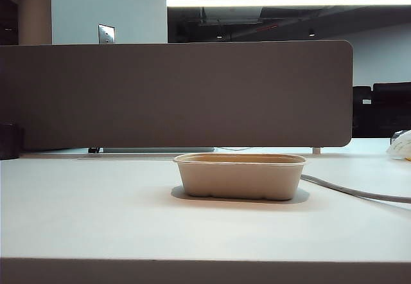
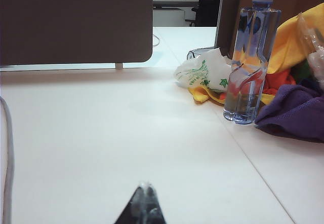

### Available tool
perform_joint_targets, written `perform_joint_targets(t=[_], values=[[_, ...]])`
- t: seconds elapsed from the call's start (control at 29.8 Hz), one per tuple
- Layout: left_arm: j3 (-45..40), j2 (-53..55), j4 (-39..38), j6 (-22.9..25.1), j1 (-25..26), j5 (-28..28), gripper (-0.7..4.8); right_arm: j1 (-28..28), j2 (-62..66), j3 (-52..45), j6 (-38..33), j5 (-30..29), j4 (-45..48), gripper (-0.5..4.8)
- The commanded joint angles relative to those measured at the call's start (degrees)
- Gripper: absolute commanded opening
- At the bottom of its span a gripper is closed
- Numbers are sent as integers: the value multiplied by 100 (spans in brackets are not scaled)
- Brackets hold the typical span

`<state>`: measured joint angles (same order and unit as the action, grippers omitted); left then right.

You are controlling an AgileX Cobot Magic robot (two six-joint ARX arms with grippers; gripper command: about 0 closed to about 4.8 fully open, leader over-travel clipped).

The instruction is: Take out the cleaning sponge from the paper lunch box and place it on the table.

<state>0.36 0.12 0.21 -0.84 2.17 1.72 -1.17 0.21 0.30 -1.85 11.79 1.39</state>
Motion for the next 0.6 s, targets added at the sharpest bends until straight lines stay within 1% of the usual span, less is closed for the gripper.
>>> perform_joint_targets(t=[0.03, 0.47, 0.54, 0.6], values=[[4, 4, 68, 39, 4, -17, -5, -2, 2, 11, -4, -11, 57, -5], [7, 4, 68, 39, 4, -17, -5, -4, 2, 11, -2, -9, 52, -5], [7, 4, 68, 39, 4, -17, -5, -166, 2, 15, -4, 133, 52, -5], [4, 4, 68, 39, 4, -17, -5, -293, 2, 15, -2, 109, 52, -5]])
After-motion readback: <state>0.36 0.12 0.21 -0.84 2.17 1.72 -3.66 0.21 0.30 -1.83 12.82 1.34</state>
